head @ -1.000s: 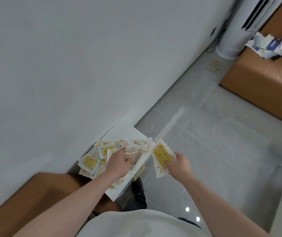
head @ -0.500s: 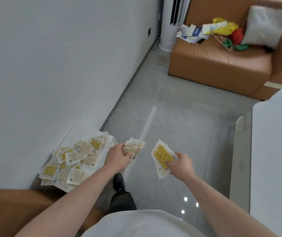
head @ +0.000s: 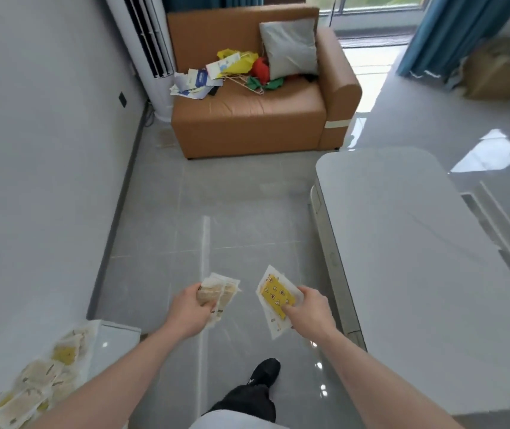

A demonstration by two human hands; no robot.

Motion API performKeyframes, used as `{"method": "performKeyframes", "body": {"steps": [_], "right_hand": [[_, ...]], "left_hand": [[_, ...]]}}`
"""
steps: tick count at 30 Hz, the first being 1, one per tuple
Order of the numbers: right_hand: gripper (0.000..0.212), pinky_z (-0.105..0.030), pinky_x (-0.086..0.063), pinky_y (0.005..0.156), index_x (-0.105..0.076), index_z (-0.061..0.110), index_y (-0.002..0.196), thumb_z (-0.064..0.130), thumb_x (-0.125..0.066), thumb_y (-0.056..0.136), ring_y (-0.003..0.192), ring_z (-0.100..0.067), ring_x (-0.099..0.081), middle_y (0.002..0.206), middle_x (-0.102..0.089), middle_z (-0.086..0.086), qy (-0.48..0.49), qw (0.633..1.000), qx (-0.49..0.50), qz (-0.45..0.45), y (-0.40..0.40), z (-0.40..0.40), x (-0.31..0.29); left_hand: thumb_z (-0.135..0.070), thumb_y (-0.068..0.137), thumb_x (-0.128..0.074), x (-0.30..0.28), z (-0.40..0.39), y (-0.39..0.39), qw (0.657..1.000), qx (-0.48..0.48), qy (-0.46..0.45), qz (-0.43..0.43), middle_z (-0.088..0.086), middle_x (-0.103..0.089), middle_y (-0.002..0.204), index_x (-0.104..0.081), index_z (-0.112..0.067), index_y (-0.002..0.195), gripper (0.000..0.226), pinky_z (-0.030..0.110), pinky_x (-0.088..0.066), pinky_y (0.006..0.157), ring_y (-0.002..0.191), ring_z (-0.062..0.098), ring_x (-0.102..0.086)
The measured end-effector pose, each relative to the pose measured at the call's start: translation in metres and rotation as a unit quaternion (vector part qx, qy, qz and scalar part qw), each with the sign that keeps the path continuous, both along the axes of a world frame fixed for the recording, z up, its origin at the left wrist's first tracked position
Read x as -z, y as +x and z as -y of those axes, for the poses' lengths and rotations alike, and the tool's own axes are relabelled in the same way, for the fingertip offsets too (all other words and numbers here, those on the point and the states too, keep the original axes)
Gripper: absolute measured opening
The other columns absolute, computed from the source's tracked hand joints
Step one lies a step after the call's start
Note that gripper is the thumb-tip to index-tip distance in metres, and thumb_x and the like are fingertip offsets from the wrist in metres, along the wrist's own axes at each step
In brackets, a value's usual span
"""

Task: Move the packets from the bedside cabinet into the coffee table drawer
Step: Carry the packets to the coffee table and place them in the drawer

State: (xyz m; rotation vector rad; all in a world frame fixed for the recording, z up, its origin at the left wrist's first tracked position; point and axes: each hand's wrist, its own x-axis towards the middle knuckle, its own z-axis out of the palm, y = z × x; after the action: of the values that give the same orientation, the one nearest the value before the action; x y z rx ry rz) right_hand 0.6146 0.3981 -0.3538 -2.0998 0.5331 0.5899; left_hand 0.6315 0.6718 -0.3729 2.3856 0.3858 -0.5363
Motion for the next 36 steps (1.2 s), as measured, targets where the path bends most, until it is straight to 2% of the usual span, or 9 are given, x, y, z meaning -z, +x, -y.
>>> {"method": "performKeyframes", "body": {"steps": [2, 6, 9, 12, 19, 25, 30, 33, 36], "right_hand": [[0.021, -0.038, -0.066, 0.069, -0.073, 0.022, 0.109, 0.025, -0.074, 0.089, 0.08, -0.014, -0.073, 0.096, -0.074, 0.004, -0.013, 0.999, 0.035, 0.005, -0.002, 0.038, -0.001], [0.014, -0.039, -0.064, 0.078, -0.073, 0.023, 0.101, 0.024, -0.075, 0.087, 0.084, -0.012, -0.072, 0.095, -0.075, 0.004, -0.02, 0.993, 0.117, 0.006, -0.023, 0.116, 0.001], [0.018, -0.043, -0.063, 0.081, -0.074, 0.021, 0.103, 0.025, -0.075, 0.085, 0.089, -0.02, -0.072, 0.096, -0.074, 0.0, -0.025, 0.986, 0.164, 0.006, -0.047, 0.169, 0.004], [0.017, -0.047, -0.063, 0.081, -0.073, 0.018, 0.098, 0.026, -0.076, 0.084, 0.09, -0.026, -0.072, 0.095, -0.073, -0.003, -0.015, 0.979, 0.203, 0.015, -0.075, 0.226, 0.007], [0.02, -0.052, -0.064, 0.08, -0.07, 0.015, 0.099, 0.027, -0.077, 0.085, 0.089, -0.028, -0.073, 0.096, -0.073, -0.005, 0.0, 0.973, 0.228, 0.035, -0.174, 0.374, 0.01], [0.012, -0.052, -0.064, 0.079, -0.07, 0.017, 0.096, 0.023, -0.076, 0.087, 0.088, -0.027, -0.072, 0.093, -0.074, -0.003, -0.004, 0.977, 0.208, 0.037, -0.242, 0.482, -0.007], [0.012, -0.048, -0.064, 0.08, -0.071, 0.021, 0.099, 0.023, -0.076, 0.089, 0.09, -0.022, -0.072, 0.098, -0.074, -0.001, 0.01, 0.98, 0.192, 0.057, -0.245, 0.553, -0.009], [0.022, -0.049, -0.063, 0.086, -0.07, 0.018, 0.111, 0.026, -0.076, 0.091, 0.099, -0.024, -0.071, 0.109, -0.073, -0.002, 0.021, 0.98, 0.186, 0.06, -0.237, 0.593, -0.007], [0.013, -0.049, -0.064, 0.083, -0.069, 0.022, 0.102, 0.026, -0.076, 0.091, 0.094, -0.022, -0.071, 0.102, -0.073, 0.0, 0.017, 0.981, 0.182, 0.07, -0.225, 0.642, -0.006]], "left_hand": [[-0.022, 0.088, -0.074, 0.008, 0.041, 0.021, 0.999, 0.053, -0.001, -0.008, -0.009, -0.076, 0.106, -0.071, -0.03, 0.116, 0.03, 0.029, -0.05, 0.08, 0.102, 0.02, -0.07], [-0.014, 0.085, -0.068, 0.011, 0.135, 0.043, 0.99, 0.141, -0.015, -0.018, -0.009, -0.074, 0.098, -0.071, -0.029, 0.111, 0.03, 0.026, -0.052, 0.075, 0.096, 0.019, -0.07], [-0.013, 0.083, -0.065, 0.005, 0.204, 0.043, 0.982, 0.187, -0.035, -0.009, -0.01, -0.074, 0.098, -0.071, -0.03, 0.11, 0.033, 0.026, -0.052, 0.074, 0.094, 0.018, -0.07], [-0.016, 0.086, -0.067, -0.002, 0.269, 0.028, 0.977, 0.203, -0.058, -0.001, -0.009, -0.076, 0.098, -0.072, -0.029, 0.112, 0.029, 0.032, -0.059, 0.079, 0.091, 0.016, -0.071], [-0.018, 0.092, -0.067, 0.0, 0.397, -0.069, 0.983, 0.133, -0.123, -0.019, -0.009, -0.072, 0.105, -0.062, -0.029, 0.116, 0.027, 0.044, -0.062, 0.083, 0.096, 0.015, -0.07], [-0.016, 0.089, -0.072, -0.011, 0.488, -0.152, 0.984, 0.083, -0.157, -0.015, -0.015, -0.072, 0.098, -0.06, -0.039, 0.098, 0.027, 0.024, -0.055, 0.066, 0.09, 0.005, -0.07], [-0.015, 0.089, -0.071, -0.023, 0.544, -0.166, 0.985, 0.062, -0.163, -0.01, -0.013, -0.074, 0.096, -0.063, -0.036, 0.103, 0.026, 0.012, -0.05, 0.053, 0.078, -0.003, -0.07], [-0.018, 0.09, -0.071, -0.023, 0.578, -0.161, 0.985, 0.033, -0.166, -0.012, -0.009, -0.074, 0.099, -0.063, -0.029, 0.111, 0.025, 0.012, -0.049, 0.049, 0.078, 0.001, -0.07], [-0.02, 0.09, -0.072, -0.018, 0.623, -0.149, 0.986, 0.017, -0.167, -0.013, -0.007, -0.074, 0.099, -0.063, -0.028, 0.112, 0.025, 0.02, -0.053, 0.053, 0.08, 0.007, -0.072]]}}
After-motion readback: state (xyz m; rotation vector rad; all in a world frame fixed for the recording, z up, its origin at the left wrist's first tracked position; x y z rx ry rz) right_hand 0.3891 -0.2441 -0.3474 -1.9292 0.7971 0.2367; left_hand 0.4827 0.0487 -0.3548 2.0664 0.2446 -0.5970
